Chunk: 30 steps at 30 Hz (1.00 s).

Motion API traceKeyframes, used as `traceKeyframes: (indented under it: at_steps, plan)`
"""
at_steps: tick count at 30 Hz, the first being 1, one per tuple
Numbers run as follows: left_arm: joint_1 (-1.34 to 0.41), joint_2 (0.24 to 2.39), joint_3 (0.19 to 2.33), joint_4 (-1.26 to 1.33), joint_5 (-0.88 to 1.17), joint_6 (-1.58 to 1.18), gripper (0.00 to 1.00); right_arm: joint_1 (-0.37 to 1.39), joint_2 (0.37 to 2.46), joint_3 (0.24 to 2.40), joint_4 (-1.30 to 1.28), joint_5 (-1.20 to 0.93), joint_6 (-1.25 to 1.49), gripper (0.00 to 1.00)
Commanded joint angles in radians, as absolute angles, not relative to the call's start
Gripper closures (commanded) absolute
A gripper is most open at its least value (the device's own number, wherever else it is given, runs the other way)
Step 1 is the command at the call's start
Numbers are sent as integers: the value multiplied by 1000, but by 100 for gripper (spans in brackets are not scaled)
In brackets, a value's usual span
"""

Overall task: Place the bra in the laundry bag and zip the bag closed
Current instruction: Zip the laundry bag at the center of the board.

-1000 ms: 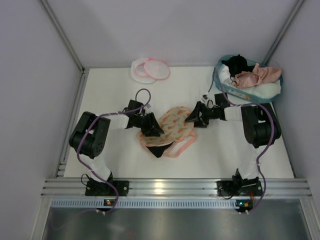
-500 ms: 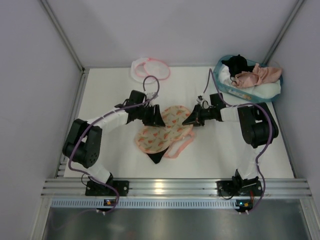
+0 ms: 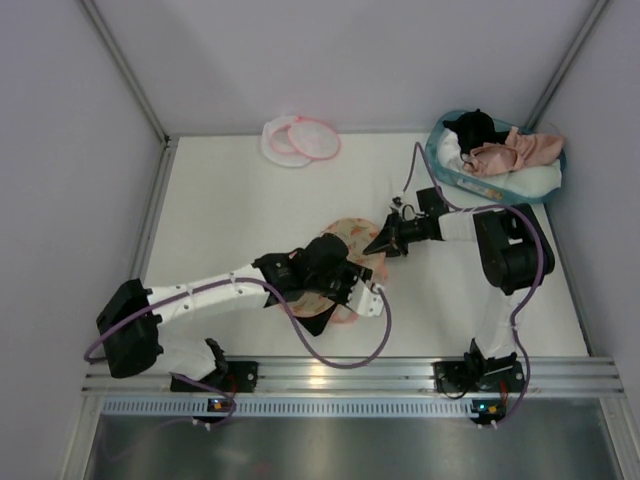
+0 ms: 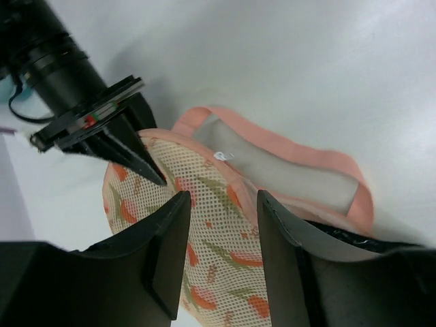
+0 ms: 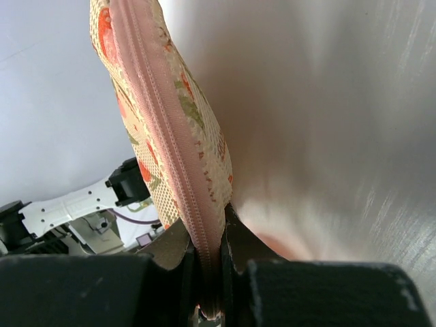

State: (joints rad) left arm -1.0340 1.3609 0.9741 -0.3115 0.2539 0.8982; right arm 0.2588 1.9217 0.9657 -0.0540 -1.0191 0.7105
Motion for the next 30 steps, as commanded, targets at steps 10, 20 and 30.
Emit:
traceKeyframes:
  at_steps: [10, 20, 30]
  plan:
    - [-1169, 1322, 578, 173, 143, 1608, 50, 293, 1908, 967, -17, -1068, 795, 100]
    - [-1184, 1478, 560, 394, 49, 1649, 50, 310, 1864, 920, 38, -1054, 851, 100]
    - [-1184, 1594, 584, 474, -63, 1726, 53, 308, 1842, 887, 86, -1060, 890, 100]
